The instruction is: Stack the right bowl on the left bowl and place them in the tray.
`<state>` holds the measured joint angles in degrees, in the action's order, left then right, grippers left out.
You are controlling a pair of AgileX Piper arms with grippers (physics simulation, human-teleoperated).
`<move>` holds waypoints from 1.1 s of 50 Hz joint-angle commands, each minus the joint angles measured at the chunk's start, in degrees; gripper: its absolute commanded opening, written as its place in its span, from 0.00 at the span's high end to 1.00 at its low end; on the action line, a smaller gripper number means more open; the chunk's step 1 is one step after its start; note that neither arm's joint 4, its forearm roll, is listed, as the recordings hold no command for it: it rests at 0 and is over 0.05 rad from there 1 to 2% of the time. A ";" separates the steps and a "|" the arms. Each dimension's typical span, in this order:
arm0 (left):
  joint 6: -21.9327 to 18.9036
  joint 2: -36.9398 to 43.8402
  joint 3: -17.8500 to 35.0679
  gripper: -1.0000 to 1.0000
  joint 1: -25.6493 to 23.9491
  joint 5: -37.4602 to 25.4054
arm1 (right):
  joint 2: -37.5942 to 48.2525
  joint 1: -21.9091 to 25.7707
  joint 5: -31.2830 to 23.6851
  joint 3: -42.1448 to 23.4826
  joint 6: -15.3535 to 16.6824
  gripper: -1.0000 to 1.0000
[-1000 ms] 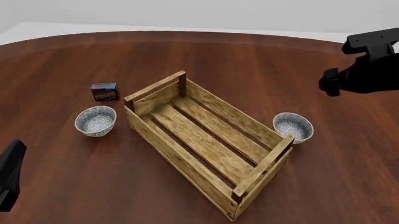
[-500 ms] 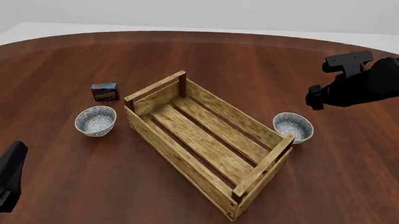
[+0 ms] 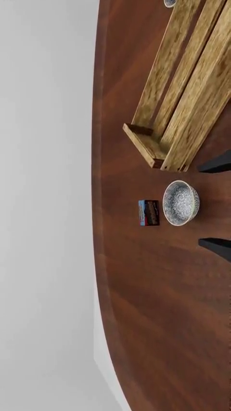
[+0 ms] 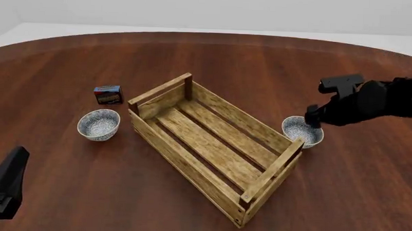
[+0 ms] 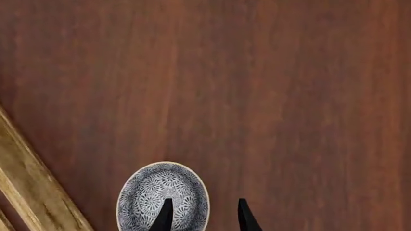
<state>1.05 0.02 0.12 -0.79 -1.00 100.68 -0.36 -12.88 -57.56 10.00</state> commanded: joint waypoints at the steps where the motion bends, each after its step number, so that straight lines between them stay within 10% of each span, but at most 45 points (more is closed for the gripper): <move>1: -0.05 0.00 -0.06 0.00 0.06 -0.06 | 2.62 0.14 2.08 1.04 -0.55 0.00; 21: -0.02 0.00 -0.02 0.00 -0.05 -0.02 | 5.10 0.41 4.48 2.76 -1.04 0.00; 22: 0.04 0.00 -0.02 0.00 -0.06 -0.02 | 5.07 0.37 4.51 2.80 -1.04 1.00; 55: 0.31 0.00 -0.06 0.00 -0.06 0.30 | -1.85 -0.32 2.04 3.04 -1.04 1.00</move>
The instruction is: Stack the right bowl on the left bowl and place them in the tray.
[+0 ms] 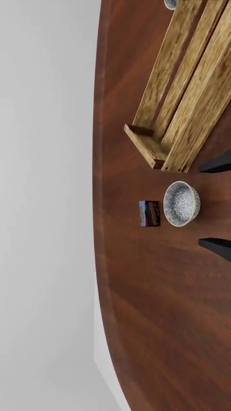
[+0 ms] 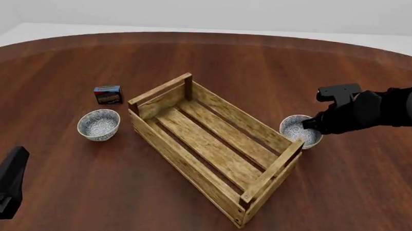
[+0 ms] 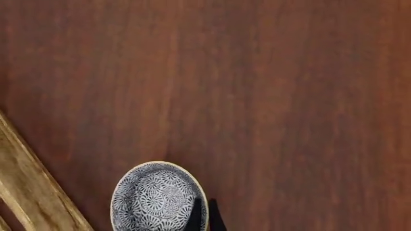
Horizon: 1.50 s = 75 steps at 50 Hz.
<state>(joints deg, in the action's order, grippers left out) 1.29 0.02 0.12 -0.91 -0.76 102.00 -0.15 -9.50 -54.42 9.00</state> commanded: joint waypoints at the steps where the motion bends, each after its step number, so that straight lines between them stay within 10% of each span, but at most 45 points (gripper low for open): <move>1: 0.05 0.00 -0.04 0.00 0.06 0.07 | -3.47 -0.73 -1.50 -0.21 0.17 1.00; 40: -0.06 0.00 0.09 0.00 0.19 0.34 | -20.42 0.74 -9.17 -2.46 -2.55 1.00; 75: -1.21 0.00 0.98 0.00 -0.40 -0.40 | -41.42 16.96 -8.86 3.52 -10.23 1.00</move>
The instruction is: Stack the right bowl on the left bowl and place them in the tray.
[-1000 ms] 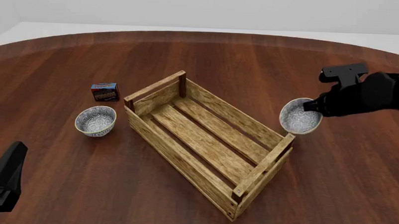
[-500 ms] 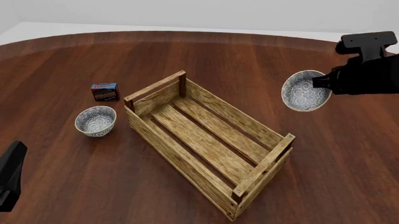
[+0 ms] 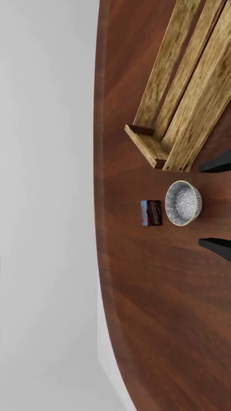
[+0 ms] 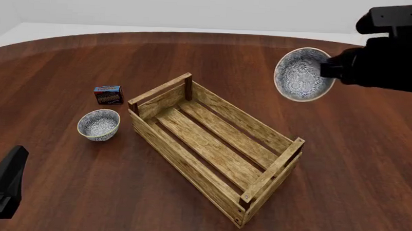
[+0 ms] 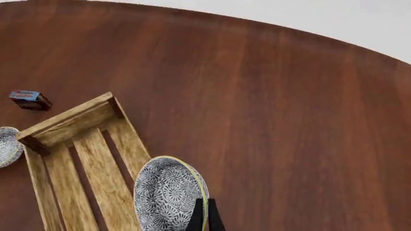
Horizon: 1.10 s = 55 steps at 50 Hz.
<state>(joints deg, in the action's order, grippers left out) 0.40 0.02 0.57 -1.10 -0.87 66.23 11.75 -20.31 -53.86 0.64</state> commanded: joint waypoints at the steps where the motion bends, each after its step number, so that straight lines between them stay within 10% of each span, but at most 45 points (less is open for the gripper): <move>1: -0.40 0.00 0.51 0.00 -0.18 -0.27 | -5.95 5.62 2.31 3.37 -2.09 1.00; 55: -0.63 0.05 1.83 0.00 -0.99 -1.32 | -10.02 17.48 22.15 15.42 -5.80 1.00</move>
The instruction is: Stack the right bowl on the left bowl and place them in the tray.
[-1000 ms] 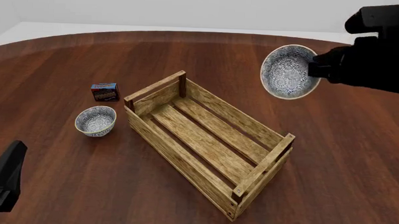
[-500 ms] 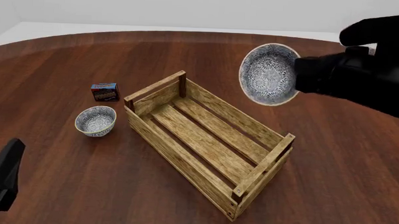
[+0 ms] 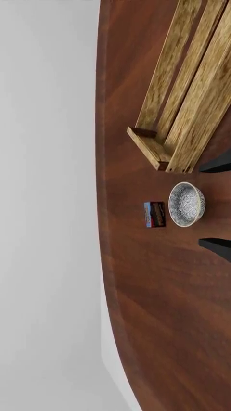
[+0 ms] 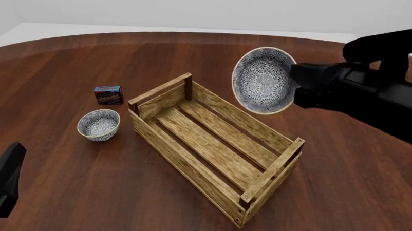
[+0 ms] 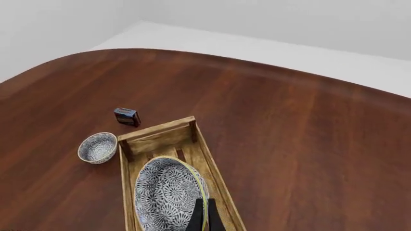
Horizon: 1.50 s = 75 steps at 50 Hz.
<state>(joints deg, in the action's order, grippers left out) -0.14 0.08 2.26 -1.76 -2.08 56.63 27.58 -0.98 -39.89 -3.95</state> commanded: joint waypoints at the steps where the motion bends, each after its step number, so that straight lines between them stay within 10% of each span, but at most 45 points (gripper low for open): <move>1: -0.17 0.00 0.11 0.00 -0.24 -0.15 | -0.45 1.72 2.90 1.52 -1.26 1.00; 75: 0.94 41.79 18.02 0.00 -34.03 25.03 | 2.51 3.84 6.46 2.90 -1.24 1.00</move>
<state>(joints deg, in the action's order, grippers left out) 0.43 35.69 17.58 -31.67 19.93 59.21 31.38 5.31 -36.70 -4.97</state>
